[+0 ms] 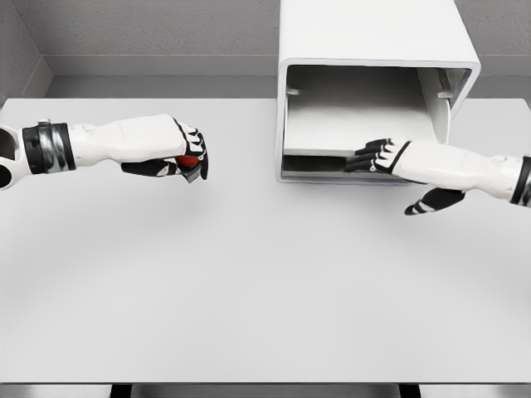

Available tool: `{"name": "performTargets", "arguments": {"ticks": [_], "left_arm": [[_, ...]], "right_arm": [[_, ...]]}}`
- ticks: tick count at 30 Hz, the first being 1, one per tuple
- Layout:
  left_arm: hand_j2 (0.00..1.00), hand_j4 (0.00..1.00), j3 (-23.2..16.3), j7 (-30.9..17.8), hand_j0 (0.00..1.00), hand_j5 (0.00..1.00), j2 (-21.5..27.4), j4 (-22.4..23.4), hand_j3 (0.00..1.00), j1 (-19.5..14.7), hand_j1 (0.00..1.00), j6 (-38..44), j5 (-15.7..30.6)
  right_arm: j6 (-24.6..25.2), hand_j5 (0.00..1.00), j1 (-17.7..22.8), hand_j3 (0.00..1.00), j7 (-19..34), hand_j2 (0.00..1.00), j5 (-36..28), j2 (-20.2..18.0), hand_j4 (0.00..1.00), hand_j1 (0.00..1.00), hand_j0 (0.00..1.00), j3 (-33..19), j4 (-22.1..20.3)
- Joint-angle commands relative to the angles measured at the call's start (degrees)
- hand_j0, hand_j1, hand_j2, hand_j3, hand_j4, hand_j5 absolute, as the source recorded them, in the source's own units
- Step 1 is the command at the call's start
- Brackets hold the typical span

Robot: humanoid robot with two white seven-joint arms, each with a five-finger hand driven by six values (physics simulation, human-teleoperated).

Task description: Slide open multi-storey tabletop storage cabinets and put open load switch and slide close multi-storey tabletop storage cabinets

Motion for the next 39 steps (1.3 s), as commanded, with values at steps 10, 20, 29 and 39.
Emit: {"name": "performTargets", "arguments": {"ticks": [10, 20, 29, 39], "left_arm": [[0.46, 0.46, 0.1, 0.0, 0.46, 0.46, 0.0, 0.1, 0.46, 0.0, 0.46, 0.0, 0.4], [0.46, 0.46, -0.2, 0.0, 0.46, 0.46, 0.0, 0.9, 0.46, 0.2, 0.46, 0.0, 0.4], [0.46, 0.46, -0.5, 0.0, 0.46, 0.46, -0.1, 0.9, 0.46, 0.9, 0.46, 0.0, 0.4], [0.46, 0.46, -0.8, 0.0, 0.46, 0.46, -0.4, 1.2, 0.46, 1.1, 0.46, 0.0, 0.7]], "right_arm": [[0.2, 1.00, -1.9, 1.00, 0.2, 1.00, -3.5, -0.8, 1.00, 1.00, 1.00, -4.5, -2.4], [4.6, 1.00, -1.8, 1.00, -7.5, 1.00, 4.6, 3.7, 1.00, 1.00, 1.00, -3.6, -1.8], [4.3, 1.00, -0.4, 1.00, -7.5, 1.00, 4.7, 4.4, 1.00, 1.00, 1.00, -2.7, -1.0], [0.2, 1.00, 0.4, 1.00, -7.3, 1.00, 4.9, -3.5, 1.00, 1.00, 1.00, -7.9, -4.7]]}}
